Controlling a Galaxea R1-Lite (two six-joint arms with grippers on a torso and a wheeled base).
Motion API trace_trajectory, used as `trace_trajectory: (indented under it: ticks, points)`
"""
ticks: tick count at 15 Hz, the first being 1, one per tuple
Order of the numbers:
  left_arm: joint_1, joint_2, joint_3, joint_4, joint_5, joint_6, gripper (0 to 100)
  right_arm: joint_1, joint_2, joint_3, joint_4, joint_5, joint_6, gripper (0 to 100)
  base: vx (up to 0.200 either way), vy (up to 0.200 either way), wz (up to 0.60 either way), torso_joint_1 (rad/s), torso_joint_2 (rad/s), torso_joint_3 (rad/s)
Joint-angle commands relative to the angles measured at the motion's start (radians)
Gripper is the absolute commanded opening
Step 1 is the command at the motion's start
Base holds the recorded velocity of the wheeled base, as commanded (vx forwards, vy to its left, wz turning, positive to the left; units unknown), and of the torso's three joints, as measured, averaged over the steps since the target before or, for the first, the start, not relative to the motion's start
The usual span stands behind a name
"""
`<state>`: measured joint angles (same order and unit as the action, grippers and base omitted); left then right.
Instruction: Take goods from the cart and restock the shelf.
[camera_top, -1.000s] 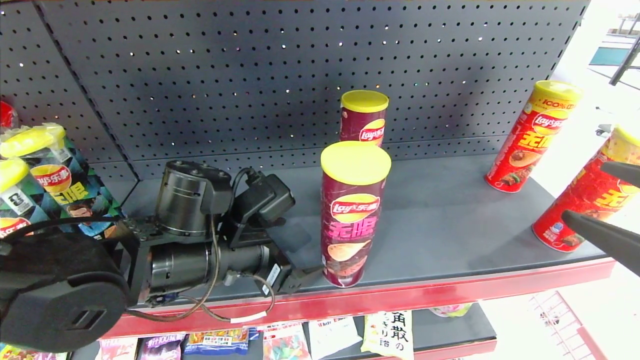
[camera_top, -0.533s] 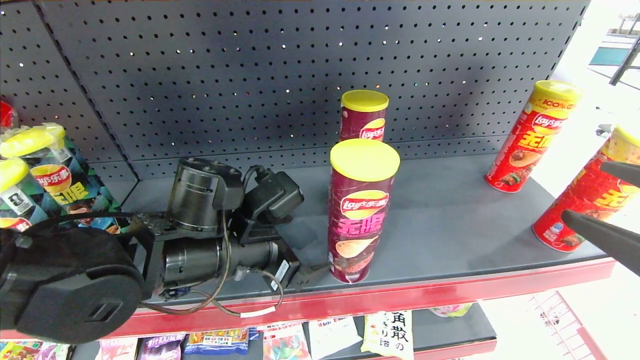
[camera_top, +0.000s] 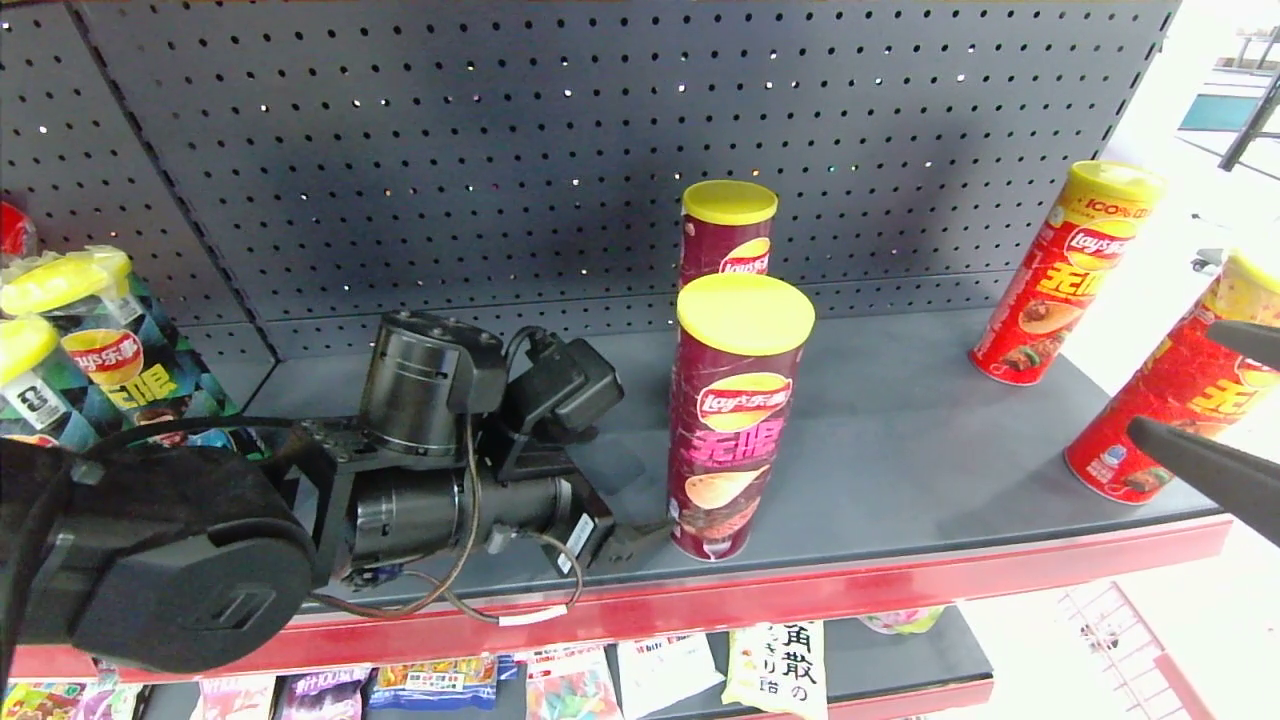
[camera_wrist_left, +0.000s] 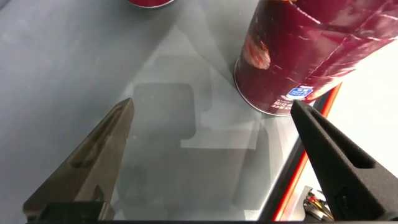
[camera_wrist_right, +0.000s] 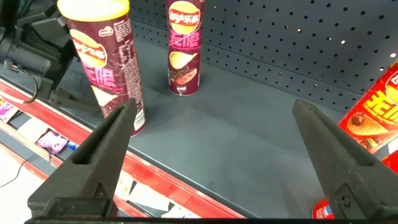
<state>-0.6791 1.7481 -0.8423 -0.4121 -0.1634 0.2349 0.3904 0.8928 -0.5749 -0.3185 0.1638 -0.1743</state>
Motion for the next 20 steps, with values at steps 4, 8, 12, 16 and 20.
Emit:
trace_trajectory:
  ticks: [4,8,12,16,20]
  points:
    - [0.000,0.024,-0.034,-0.001,0.001,0.000,100,-0.001,0.003,0.000,-0.001,0.000,-0.001,100,0.000,0.000,0.00,0.000,0.00,0.000]
    - [-0.002,0.033,-0.049,-0.001,0.001,0.000,100,-0.001,0.005,0.000,-0.001,0.000,-0.001,100,0.000,0.000,0.00,0.000,0.00,0.000]
    - [-0.002,0.034,-0.050,-0.001,0.001,0.000,100,-0.001,0.006,0.000,-0.001,0.002,-0.001,100,0.000,0.000,0.00,0.000,0.00,0.000]
    - [-0.002,0.044,-0.054,-0.001,0.001,0.000,100,-0.001,0.006,0.001,-0.001,0.002,-0.001,100,0.000,0.000,0.00,0.000,0.00,0.000]
    - [-0.007,0.016,-0.038,0.001,0.001,-0.002,100,-0.001,-0.003,0.012,0.001,0.002,-0.001,100,0.000,0.000,0.00,0.000,0.00,0.000]
